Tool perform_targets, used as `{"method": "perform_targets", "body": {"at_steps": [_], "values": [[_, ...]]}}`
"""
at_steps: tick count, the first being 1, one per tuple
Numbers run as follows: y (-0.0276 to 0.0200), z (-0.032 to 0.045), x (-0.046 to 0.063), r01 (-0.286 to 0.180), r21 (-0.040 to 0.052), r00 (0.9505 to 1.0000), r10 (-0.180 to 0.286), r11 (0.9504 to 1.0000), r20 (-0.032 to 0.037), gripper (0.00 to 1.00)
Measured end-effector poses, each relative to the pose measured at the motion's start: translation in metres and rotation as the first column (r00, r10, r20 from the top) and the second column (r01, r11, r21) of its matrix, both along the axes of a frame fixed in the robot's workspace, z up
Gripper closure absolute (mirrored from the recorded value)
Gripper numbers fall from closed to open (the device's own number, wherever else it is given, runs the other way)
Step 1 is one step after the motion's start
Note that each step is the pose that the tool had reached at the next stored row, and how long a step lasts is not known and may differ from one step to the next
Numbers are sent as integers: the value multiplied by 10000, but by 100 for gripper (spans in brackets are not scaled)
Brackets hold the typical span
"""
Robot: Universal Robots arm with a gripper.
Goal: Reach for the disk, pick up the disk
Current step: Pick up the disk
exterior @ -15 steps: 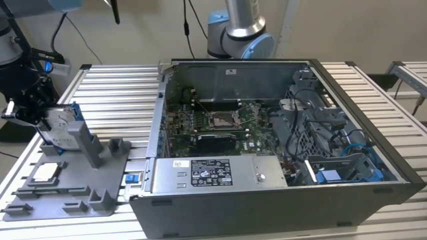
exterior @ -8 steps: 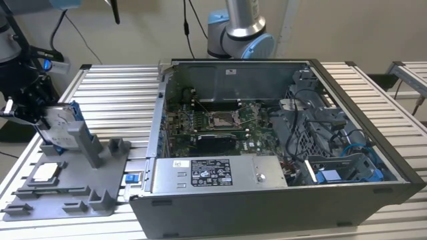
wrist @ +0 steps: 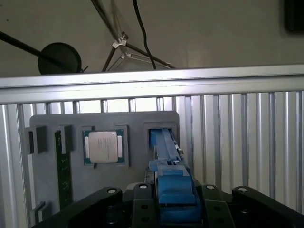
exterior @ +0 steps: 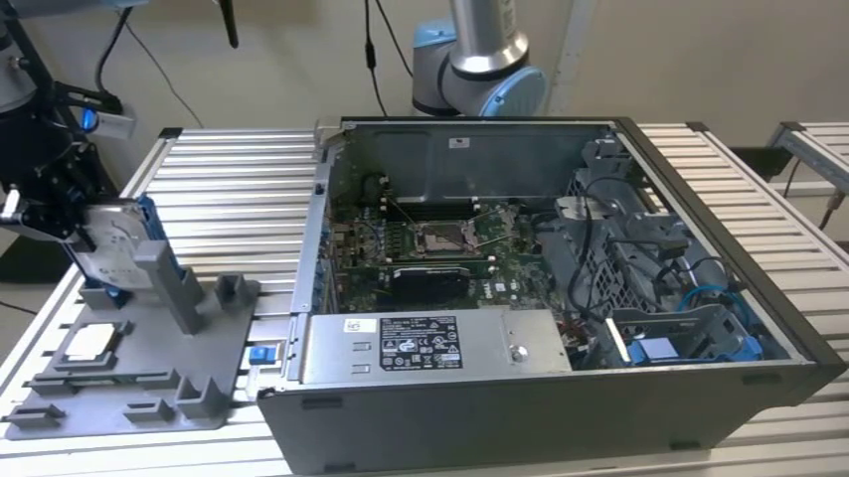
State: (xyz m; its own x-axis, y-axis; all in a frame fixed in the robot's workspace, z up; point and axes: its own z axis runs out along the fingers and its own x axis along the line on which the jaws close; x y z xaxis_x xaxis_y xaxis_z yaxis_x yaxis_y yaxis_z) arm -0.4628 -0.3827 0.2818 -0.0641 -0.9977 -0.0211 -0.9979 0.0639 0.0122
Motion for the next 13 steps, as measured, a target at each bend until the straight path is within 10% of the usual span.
{"method": "perform_targets", "body": {"at_steps": [13], "values": [[-1, 231, 0, -1, -2, 10000, 1, 10000, 26, 100]]}}
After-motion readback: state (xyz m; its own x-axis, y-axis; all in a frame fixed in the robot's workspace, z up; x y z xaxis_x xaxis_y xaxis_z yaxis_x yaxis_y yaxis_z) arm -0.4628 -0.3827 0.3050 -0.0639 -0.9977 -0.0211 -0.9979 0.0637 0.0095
